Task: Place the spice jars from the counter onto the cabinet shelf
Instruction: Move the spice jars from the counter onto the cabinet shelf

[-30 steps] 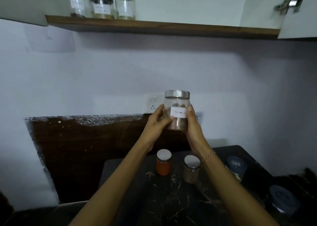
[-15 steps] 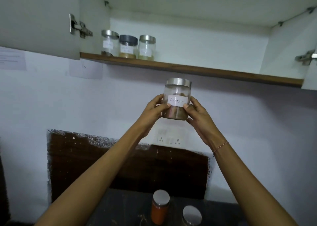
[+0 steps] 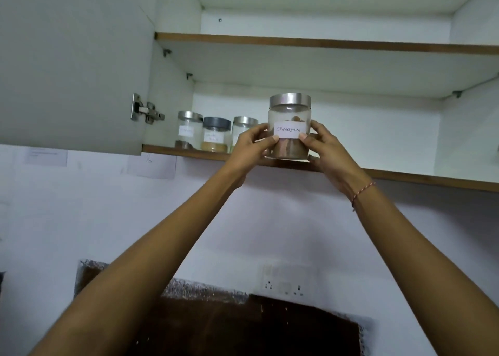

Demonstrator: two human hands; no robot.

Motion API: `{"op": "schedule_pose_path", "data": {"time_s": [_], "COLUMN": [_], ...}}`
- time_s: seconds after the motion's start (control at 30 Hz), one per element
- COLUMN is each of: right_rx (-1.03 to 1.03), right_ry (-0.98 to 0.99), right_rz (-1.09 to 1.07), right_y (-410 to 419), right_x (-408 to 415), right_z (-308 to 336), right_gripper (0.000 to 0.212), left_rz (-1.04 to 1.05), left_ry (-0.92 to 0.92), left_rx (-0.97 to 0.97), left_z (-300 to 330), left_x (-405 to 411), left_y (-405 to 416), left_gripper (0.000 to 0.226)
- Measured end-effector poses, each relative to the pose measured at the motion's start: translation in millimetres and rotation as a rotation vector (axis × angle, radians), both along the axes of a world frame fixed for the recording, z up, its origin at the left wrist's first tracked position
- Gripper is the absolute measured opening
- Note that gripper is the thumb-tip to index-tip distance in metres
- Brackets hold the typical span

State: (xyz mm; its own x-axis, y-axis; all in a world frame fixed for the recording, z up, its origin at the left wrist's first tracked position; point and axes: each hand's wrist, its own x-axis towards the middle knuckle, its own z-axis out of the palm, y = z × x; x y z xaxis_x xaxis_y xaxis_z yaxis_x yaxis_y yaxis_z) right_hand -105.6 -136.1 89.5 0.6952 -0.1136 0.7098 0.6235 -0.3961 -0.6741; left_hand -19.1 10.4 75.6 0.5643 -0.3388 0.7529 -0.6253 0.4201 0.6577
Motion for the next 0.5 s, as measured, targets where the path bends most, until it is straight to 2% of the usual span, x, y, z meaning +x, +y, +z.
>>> {"op": "schedule_pose_path", "data": {"time_s": [0.13,0.33,0.5], "right_rx": [0.009,0.034,0.059], "right_ry": [0.043,0.172,0.265], "right_rz": [-0.074,-0.164,-0.209], "right_y": [-8,-22,-30], "right_x": [43,99,129], "right_z": [19,32,49], "right_gripper": [0.039,0.041,0.042], "left_rz": [0.063,0.206,0.275], "left_ry": [-0.015,0.039,0.034], "left_rx": [0.087,0.263,0.4], "left_z": [23,42,59], "left_x": [43,99,119], "left_y": [-13,-30,-39], "left_gripper": [0.025,0.048,0.049]}}
